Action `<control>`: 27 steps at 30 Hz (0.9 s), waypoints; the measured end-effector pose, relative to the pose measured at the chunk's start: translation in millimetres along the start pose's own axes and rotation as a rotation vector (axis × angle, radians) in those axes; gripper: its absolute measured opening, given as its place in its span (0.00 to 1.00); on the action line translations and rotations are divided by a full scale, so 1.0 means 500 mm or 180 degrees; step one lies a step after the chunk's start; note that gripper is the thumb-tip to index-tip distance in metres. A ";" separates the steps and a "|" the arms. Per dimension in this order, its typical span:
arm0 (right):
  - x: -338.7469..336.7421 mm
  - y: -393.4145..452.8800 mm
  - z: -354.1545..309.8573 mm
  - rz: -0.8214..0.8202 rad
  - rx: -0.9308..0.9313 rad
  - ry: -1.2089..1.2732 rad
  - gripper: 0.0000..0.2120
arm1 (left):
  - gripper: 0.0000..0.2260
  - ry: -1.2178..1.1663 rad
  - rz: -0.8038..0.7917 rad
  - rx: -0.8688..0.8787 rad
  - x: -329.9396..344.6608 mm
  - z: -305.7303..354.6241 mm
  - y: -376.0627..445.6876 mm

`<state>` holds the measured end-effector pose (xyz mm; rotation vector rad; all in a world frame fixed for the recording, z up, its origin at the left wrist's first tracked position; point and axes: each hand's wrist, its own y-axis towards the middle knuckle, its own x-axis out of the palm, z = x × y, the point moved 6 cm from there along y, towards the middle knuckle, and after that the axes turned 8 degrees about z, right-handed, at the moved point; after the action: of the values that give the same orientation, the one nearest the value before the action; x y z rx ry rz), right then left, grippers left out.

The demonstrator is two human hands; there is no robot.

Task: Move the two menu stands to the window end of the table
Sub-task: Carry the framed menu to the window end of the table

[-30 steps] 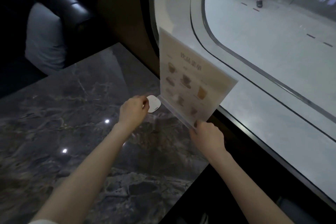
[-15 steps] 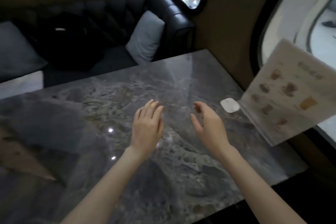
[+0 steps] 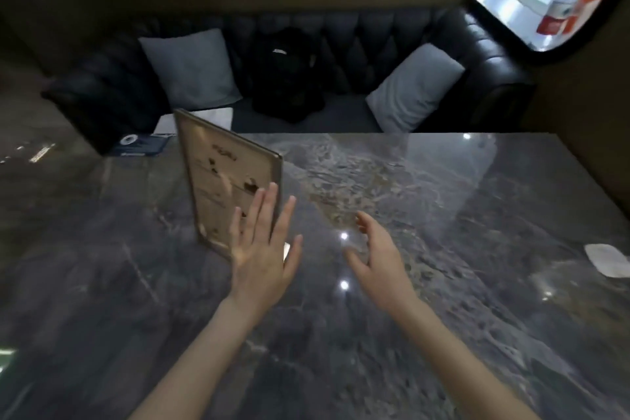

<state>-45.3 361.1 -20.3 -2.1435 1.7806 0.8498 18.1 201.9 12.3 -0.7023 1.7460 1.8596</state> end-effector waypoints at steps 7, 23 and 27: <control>0.158 0.029 -0.075 -0.0591 0.0019 0.0276 0.30 | 0.28 -0.0085 -0.0819 -0.1440 0.046 -0.228 -0.064; 0.261 0.070 -0.084 -0.0765 0.0685 0.0904 0.13 | 0.25 -0.3058 -0.0803 -0.4264 0.222 -0.440 -0.032; 0.252 0.073 -0.084 -0.0783 0.0601 0.0858 0.12 | 0.29 -0.3231 -0.0807 -0.4384 0.238 -0.435 -0.018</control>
<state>-56.1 227.1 -50.3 -2.3706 1.5873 0.3334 -56.6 -14.1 -84.3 -0.2129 -0.3499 2.3591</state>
